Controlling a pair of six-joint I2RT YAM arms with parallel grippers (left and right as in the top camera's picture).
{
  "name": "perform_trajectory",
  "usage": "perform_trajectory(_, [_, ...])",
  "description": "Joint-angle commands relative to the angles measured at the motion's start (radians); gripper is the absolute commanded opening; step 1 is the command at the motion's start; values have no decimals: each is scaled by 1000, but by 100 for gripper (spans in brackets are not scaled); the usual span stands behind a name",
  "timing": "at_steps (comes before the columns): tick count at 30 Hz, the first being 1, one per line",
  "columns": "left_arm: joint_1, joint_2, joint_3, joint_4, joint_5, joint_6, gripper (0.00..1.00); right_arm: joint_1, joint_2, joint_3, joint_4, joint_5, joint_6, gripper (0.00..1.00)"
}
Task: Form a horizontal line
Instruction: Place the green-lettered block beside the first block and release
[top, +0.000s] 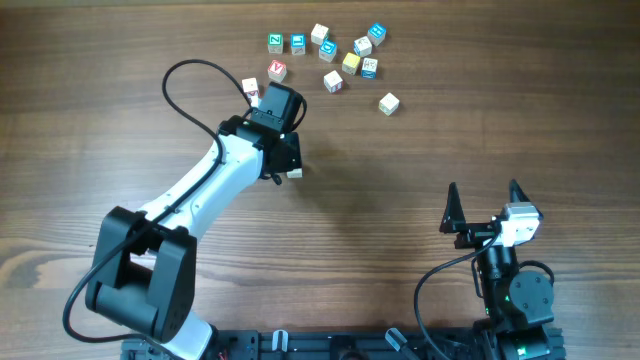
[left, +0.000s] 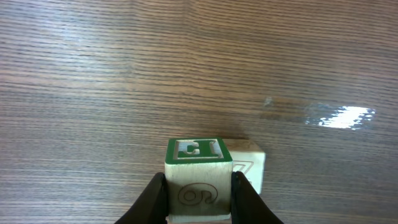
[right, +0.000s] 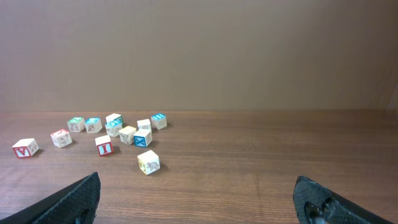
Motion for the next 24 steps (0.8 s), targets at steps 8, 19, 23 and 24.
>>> perform_trajectory(8, [11, 9, -56, 16, -17, 36, 20, -5, -5, -1, 3, 10, -9, 100])
perform_trajectory(19, [53, 32, -59, 40, -12, 37, 20, -5, -5, -1, 3, 10, -9, 100])
perform_trajectory(23, [53, 32, -61, 42, 29, 82, 24, -5, -5, 0, 3, 10, -8, 100])
perform_trajectory(24, [55, 33, -61, 40, 29, 82, 24, -5, -5, 0, 3, 10, -9, 100])
